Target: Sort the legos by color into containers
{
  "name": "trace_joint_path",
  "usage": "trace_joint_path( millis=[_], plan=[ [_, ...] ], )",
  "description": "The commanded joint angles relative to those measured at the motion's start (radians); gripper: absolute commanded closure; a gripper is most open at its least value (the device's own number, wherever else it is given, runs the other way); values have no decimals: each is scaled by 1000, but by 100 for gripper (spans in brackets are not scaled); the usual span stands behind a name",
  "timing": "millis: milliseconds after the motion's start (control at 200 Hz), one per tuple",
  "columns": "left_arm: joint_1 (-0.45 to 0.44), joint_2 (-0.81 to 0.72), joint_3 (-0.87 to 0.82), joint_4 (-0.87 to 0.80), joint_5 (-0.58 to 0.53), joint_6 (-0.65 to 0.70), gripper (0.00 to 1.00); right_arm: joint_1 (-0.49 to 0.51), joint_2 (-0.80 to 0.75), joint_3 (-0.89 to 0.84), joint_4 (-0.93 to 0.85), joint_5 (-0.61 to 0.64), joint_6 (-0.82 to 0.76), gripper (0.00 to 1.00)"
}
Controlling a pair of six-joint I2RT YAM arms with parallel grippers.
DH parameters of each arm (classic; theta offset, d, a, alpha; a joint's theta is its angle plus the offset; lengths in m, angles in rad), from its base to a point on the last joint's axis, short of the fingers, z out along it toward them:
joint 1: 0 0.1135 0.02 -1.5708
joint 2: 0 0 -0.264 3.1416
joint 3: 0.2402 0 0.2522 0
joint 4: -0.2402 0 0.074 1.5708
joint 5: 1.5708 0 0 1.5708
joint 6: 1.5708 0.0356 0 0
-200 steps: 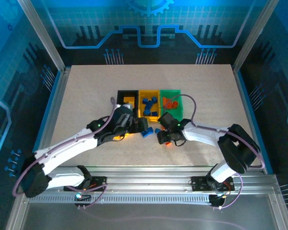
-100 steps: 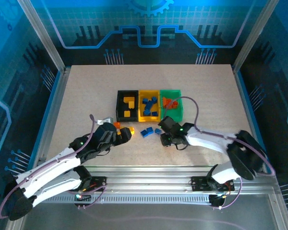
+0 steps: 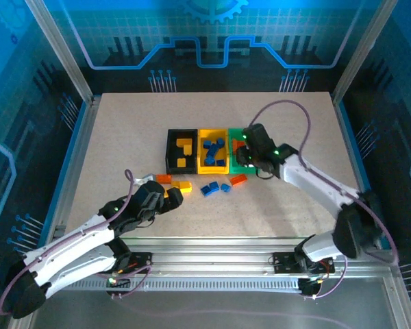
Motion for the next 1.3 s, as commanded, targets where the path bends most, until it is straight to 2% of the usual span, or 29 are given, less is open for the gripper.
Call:
trace_joint_path(
  millis=[0, 170, 210, 300, 395, 515, 675, 845, 991, 1061, 1131, 1231, 1296],
  plan=[
    [7, -18, -19, -33, -18, -29, 1, -44, 131, 112, -22, 46, -29, 65],
    [12, -34, -24, -43, -17, -41, 1, -98, 323, 264, -83, 84, -11, 60],
    [12, -39, -23, -47, -18, -40, 1, -108, 348, 285, -88, 80, -7, 55],
    [17, -50, -16, -55, -28, -34, 1, -116, 372, 313, -79, 57, -10, 34],
    [24, -51, -3, -61, -41, -23, 1, -113, 351, 323, -66, 30, -11, 27],
    [58, -51, 10, -61, -37, -1, 1, -88, 269, 279, -42, 18, -13, 26],
    [161, -18, 6, 4, 8, 24, 2, -16, 127, 137, 19, 16, -7, 26],
    [265, 167, 36, 164, 112, 76, 13, 35, 30, 0, 67, 9, 23, 26],
    [292, 378, 114, 231, 85, 139, 22, 37, -31, -72, 91, 0, 46, 26],
    [304, 440, 126, 246, 69, 149, 22, 35, -52, -89, 90, 4, 45, 26],
    [310, 479, 123, 261, 76, 150, 23, 30, -70, -102, 86, 12, 43, 26],
    [309, 501, 124, 212, 78, 136, 32, 17, -91, -123, 89, 15, 43, 26],
    [310, 504, 111, 180, 66, 140, 33, 10, -97, -133, 97, 10, 44, 26]
  ],
)
